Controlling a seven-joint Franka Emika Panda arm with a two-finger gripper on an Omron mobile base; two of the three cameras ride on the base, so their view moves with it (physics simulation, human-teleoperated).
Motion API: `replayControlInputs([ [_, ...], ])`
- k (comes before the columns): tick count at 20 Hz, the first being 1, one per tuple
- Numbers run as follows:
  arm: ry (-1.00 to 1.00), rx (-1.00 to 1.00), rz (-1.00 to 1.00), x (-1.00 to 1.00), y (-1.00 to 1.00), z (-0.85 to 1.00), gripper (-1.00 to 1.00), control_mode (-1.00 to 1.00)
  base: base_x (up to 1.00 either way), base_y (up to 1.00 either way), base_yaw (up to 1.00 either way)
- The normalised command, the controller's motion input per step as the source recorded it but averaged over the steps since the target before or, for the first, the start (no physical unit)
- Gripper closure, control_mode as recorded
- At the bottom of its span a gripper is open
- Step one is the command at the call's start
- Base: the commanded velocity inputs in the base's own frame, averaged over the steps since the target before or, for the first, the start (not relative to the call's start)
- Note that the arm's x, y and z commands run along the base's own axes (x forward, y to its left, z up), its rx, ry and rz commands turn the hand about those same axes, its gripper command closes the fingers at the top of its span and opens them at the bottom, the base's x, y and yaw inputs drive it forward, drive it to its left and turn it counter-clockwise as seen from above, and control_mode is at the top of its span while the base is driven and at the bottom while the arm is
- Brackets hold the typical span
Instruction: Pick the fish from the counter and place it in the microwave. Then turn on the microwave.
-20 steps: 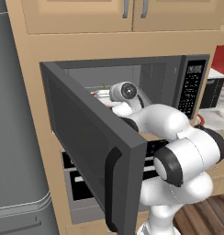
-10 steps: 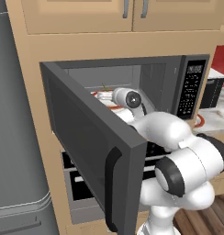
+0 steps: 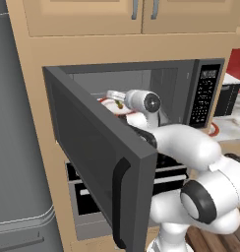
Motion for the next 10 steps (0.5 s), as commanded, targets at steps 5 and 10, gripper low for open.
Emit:
replayControlInputs([
  [5,0.08,0.07,0.06,-0.3,-0.17,0.23,-1.0,-1.0,0.0,0.0,0.0],
  [10,0.09,0.01,0.07,-0.35,-0.17,0.22,-1.0,-1.0,0.0,0.0,0.0],
])
